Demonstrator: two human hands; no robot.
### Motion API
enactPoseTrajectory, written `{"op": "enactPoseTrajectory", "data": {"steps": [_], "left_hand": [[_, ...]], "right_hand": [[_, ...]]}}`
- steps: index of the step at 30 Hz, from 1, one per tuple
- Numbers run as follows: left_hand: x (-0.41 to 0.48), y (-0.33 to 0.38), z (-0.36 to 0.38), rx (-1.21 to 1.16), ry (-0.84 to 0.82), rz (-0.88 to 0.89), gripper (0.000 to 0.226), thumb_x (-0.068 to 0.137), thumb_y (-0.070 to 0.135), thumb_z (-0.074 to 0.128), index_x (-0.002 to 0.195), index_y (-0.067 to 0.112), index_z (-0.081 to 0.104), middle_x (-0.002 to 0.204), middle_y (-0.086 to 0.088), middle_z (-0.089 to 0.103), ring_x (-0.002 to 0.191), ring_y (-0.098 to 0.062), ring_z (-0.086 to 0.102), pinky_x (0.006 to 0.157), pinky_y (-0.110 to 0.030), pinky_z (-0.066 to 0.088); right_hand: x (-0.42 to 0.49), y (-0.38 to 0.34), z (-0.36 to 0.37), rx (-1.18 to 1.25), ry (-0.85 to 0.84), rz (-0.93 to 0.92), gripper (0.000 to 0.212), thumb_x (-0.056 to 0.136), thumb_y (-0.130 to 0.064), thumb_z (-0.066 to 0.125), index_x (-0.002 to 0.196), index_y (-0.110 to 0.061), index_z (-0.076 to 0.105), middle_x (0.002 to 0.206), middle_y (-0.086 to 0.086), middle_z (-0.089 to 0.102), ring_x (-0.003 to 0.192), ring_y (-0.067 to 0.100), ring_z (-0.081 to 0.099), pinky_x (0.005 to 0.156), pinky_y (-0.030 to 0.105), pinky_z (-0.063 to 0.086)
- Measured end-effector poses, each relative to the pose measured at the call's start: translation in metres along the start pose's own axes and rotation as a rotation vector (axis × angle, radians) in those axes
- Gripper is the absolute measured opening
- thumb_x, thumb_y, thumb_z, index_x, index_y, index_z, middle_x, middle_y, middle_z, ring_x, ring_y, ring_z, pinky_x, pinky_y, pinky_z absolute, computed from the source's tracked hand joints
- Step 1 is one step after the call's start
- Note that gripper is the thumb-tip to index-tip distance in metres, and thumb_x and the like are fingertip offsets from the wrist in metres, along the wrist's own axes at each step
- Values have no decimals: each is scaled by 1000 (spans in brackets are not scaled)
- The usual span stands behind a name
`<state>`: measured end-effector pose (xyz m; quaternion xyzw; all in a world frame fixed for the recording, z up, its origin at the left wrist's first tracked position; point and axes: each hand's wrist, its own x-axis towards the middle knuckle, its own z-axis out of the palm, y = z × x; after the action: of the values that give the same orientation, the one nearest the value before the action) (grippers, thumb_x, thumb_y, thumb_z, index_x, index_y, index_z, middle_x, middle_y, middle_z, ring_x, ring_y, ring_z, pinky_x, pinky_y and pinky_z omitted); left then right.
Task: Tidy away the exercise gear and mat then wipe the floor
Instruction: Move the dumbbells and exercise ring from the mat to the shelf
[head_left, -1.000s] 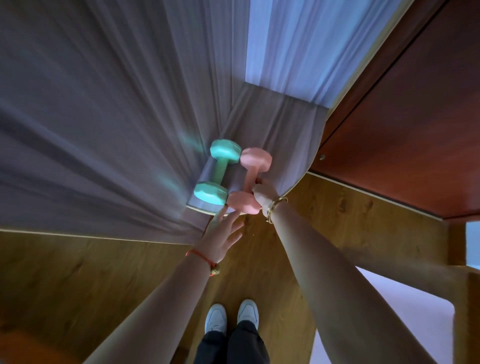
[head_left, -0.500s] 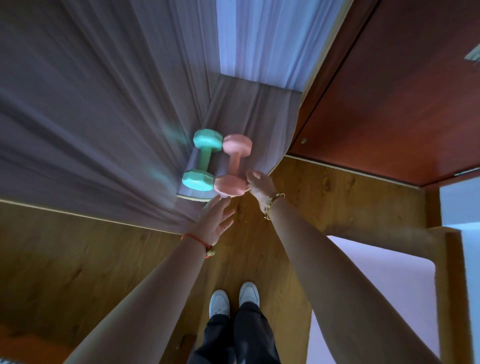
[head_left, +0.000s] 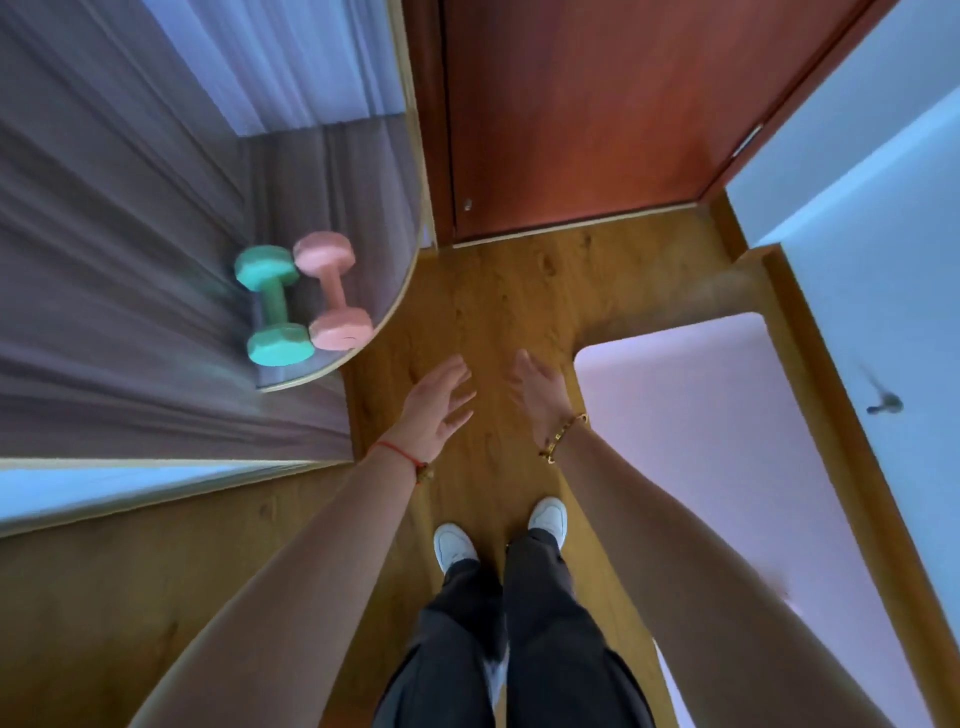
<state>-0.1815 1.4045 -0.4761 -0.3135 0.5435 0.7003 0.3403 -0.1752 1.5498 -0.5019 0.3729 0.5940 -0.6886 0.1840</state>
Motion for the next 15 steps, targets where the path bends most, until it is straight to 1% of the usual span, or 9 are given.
{"op": "enactPoseTrajectory", "data": {"steps": [2, 4, 6, 8, 9, 10, 12, 15], "left_hand": [[-3, -10, 19, 97, -51, 14, 37, 103, 31, 53, 139, 23, 52, 139, -2, 57, 126, -22, 55, 109, -44, 44], [-8, -22, 38, 198, -96, 29, 35, 103, 33, 51, 137, 25, 53, 137, 0, 58, 125, -20, 57, 106, -41, 46], [-14, -34, 57, 332, -158, 50, 34, 105, 33, 47, 139, 28, 51, 137, 4, 57, 121, -13, 58, 98, -32, 51], [-21, -47, 77, 473, -231, 81, 35, 107, 29, 43, 142, 31, 47, 139, 10, 55, 118, -4, 57, 86, -18, 54], [-24, -54, 88, 529, -261, 100, 35, 108, 28, 41, 142, 33, 46, 139, 11, 54, 118, -2, 57, 85, -15, 55], [-27, -61, 99, 559, -284, 108, 34, 108, 29, 41, 141, 34, 47, 139, 11, 54, 120, -3, 57, 88, -17, 55], [-29, -76, 123, 586, -325, 101, 31, 106, 37, 43, 136, 35, 51, 139, 9, 57, 125, -9, 57, 99, -26, 51], [-29, -102, 158, 609, -379, 49, 33, 105, 38, 46, 136, 32, 53, 137, 6, 59, 127, -13, 57, 105, -33, 48]], "right_hand": [[-14, 11, -27, 132, 50, 0, 45, 101, -37, 48, 136, -9, 53, 127, 4, 62, 119, 22, 60, 105, 38, 48], [-30, 21, -55, 243, 106, 9, 44, 101, -38, 48, 135, -10, 55, 129, 5, 63, 119, 23, 60, 101, 34, 49], [-48, 32, -84, 383, 178, 19, 43, 101, -37, 47, 133, -10, 57, 128, 6, 64, 117, 23, 61, 98, 32, 49], [-65, 42, -115, 492, 245, 12, 42, 102, -36, 46, 131, -9, 57, 128, 7, 64, 117, 23, 60, 98, 33, 49], [-73, 48, -130, 530, 280, 11, 41, 102, -36, 45, 130, -9, 58, 128, 7, 64, 117, 24, 60, 98, 34, 48], [-81, 53, -145, 558, 318, 14, 40, 103, -36, 44, 129, -10, 58, 127, 6, 63, 118, 24, 58, 101, 36, 47], [-97, 67, -176, 620, 398, 22, 40, 104, -37, 41, 130, -12, 58, 125, 4, 63, 121, 25, 56, 108, 40, 43], [-115, 93, -221, 723, 500, 25, 40, 104, -35, 41, 131, -10, 58, 126, 5, 64, 121, 25, 57, 108, 41, 44]]}}
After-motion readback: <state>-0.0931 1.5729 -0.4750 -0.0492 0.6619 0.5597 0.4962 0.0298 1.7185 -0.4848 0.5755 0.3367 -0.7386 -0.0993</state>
